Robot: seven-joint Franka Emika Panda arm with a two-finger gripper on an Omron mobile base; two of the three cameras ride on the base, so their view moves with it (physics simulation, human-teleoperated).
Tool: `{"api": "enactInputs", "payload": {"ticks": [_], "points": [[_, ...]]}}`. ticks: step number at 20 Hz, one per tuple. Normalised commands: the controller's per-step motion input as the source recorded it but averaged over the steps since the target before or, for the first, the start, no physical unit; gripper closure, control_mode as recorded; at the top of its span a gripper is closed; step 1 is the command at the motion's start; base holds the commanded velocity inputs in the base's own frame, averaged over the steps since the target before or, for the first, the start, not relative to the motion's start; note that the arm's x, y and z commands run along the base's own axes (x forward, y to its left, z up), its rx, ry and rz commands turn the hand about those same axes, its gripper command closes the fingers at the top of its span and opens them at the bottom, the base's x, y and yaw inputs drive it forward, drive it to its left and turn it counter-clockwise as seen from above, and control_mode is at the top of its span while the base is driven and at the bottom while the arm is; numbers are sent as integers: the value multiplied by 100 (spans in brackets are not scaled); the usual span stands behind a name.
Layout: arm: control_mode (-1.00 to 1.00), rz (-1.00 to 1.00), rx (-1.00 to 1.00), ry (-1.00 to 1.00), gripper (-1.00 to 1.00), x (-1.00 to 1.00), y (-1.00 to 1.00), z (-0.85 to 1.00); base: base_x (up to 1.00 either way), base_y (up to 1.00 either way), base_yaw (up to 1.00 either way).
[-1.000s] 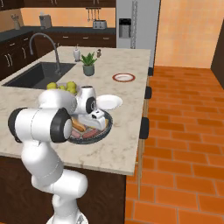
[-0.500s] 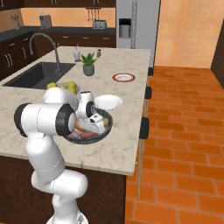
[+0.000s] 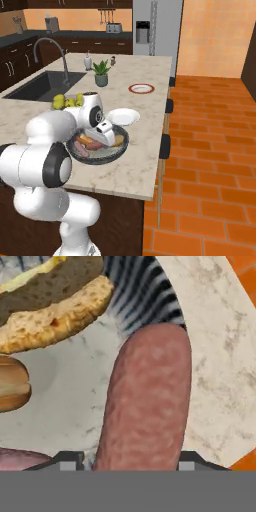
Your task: Place one bun and one sausage from the bowl on each plate.
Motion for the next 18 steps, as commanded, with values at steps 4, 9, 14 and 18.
{"api": "enactInputs", "payload": {"ticks": [4, 9, 14, 18], "points": [[-100, 1, 5, -7, 100, -100, -4, 94, 0, 0, 0], [-100, 7, 0, -3, 100, -100, -18, 35, 0, 0, 0], [100, 0, 0, 0, 100, 0, 0, 0, -74, -100, -2], [100, 0, 0, 0, 100, 0, 0, 0, 0, -100, -7]]}}
